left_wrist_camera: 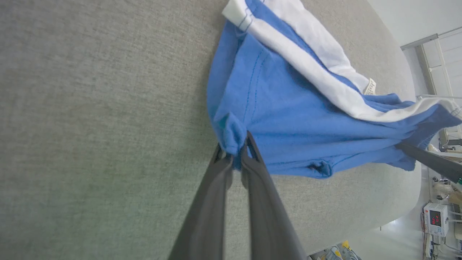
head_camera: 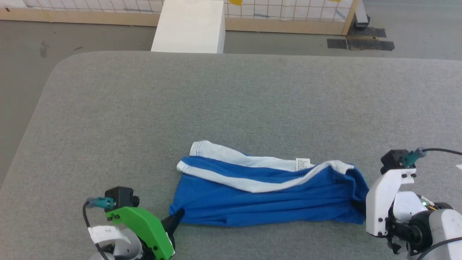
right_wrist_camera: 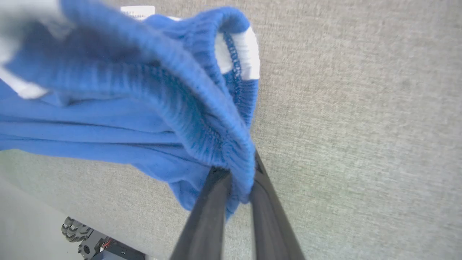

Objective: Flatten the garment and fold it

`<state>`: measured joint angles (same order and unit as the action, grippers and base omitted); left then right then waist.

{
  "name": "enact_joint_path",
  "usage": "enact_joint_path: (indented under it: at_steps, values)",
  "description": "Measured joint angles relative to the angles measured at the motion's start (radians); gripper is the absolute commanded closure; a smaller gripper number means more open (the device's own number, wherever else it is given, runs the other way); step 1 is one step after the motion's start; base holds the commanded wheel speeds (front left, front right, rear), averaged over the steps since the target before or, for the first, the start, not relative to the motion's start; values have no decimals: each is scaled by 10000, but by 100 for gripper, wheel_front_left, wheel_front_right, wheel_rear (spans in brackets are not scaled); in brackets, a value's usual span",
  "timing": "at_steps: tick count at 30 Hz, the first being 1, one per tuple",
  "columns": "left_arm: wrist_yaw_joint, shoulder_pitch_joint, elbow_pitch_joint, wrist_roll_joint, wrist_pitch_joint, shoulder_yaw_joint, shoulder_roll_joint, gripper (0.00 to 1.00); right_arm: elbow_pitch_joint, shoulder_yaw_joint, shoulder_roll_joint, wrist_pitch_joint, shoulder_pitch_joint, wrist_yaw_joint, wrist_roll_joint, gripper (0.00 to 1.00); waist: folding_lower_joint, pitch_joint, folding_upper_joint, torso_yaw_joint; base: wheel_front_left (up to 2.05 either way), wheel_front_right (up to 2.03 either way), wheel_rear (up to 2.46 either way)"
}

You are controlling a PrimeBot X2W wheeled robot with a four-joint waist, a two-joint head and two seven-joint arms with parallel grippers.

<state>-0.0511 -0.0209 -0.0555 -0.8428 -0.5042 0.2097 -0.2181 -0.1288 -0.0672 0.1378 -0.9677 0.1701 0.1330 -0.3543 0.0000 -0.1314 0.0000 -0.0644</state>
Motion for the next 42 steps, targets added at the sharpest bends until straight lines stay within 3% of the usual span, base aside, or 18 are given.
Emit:
enact_joint_path:
  at_steps: [1,2,3,10,11,15,19,20,23,27,36,37,38,39,40,42]
  values:
    - [-15,56,-6,-31,21,-6,27,3,-46,-21,-31,42,-41,0,81,100,0,25,0,-18,0,0,0]
    - [-31,87,-15,-17,56,0,46,0,-115,-40,-52,130,-81,0,173,64,0,54,0,-34,0,0,0]
    - [-44,90,-33,-15,65,-10,42,0,-190,-77,-44,222,-93,-2,301,0,0,72,0,-48,0,0,0]
    - [-130,82,174,128,646,-431,-136,0,-4,-456,-96,872,-241,-6,431,0,0,279,0,-57,0,0,0]
    - [-130,37,426,589,1730,-955,-405,0,583,-725,-249,1197,-480,-6,479,0,0,392,0,-35,0,0,0]
    - [29,-40,602,1760,4123,-1624,-909,0,1452,-1012,-568,1507,-550,-8,752,0,0,433,0,102,0,0,0]
    - [201,-126,535,3359,7010,-1820,-1220,0,1710,-966,-736,1459,-442,-8,1400,0,0,314,0,173,0,0,0]
    - [207,-153,468,3588,7290,-1827,-1223,0,1668,-961,-755,1421,-375,-8,1595,0,0,272,0,170,0,0,0]
    - [259,-250,502,4623,7580,-1870,-1206,0,1300,-934,-817,1285,9,-8,2002,0,0,118,0,125,0,0,0]
    - [617,-421,1442,5630,7614,-2399,-650,0,504,-769,-842,1122,565,-8,2566,0,0,-143,0,24,0,0,0]
    - [1442,-398,1358,6243,7612,-3156,477,0,-1388,-608,-851,1058,1201,-8,2911,0,0,-590,0,-331,0,0,0]
    - [1488,-398,1327,6289,7612,-3212,548,0,-1505,-646,-846,1058,1282,-8,2911,6,0,-619,0,-370,0,0,0]
    - [1547,-399,1300,6330,7612,-3266,612,0,-1620,-662,-842,1055,1358,-8,2907,63,1,-640,0,-405,0,0,0]
    - [1572,-399,1269,6345,7612,-3296,652,0,-1718,-652,-832,1055,1410,-8,2903,87,0,-650,0,-432,0,0,0]
    - [1611,-399,1256,6368,7612,-3323,675,0,-1762,-658,-817,1057,1440,-8,2880,100,0,-651,0,-444,0,0,0]
    - [1659,-399,1239,6424,7612,-3384,729,0,-1868,-686,-817,1091,1499,-8,2792,100,0,-616,0,-441,0,0,0]
